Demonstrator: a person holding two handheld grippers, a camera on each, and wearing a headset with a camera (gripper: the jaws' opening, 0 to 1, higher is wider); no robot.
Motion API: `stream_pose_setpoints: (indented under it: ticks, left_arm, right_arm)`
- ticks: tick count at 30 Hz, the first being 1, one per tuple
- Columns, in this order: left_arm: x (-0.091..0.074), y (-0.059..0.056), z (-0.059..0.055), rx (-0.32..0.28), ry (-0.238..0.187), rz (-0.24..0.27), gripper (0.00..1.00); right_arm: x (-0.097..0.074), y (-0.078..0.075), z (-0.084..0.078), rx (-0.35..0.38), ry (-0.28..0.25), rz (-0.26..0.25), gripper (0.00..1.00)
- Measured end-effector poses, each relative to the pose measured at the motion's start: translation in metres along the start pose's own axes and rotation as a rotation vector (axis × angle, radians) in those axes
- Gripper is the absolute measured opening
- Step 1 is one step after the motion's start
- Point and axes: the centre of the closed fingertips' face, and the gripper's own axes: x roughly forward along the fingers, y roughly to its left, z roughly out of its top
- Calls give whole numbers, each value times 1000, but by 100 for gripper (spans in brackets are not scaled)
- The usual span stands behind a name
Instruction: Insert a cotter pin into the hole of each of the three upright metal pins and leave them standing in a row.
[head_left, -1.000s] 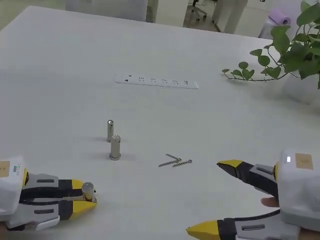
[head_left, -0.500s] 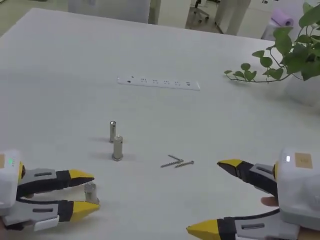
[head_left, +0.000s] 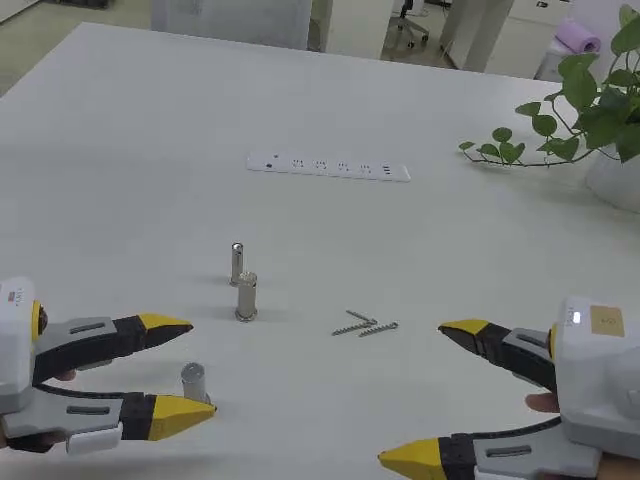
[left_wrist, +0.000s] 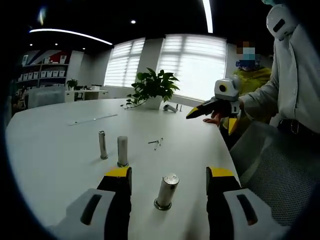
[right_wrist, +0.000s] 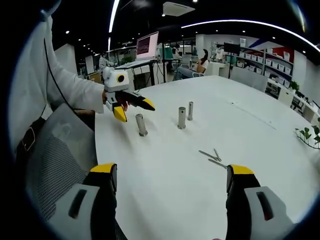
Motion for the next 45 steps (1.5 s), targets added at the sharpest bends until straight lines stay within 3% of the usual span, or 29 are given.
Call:
stream_pose_setpoints:
  ticks: [9,17,31,45]
  left_arm:
    - [1,-7,20,13,-23,-2,74]
    - [3,-10,25,2,-14,10,86]
    - [2,-15,23,2,12,31,87]
    - [-2,-18,26,10,11,41,86]
  right_arm:
    - [3,1,0,-3,-4,7,93]
    - [6,-2,-1,-7,-2,18,93]
    - [15,-21,-11,-28,38,34,91]
    - [22,-55,-23,-110,143,37,75]
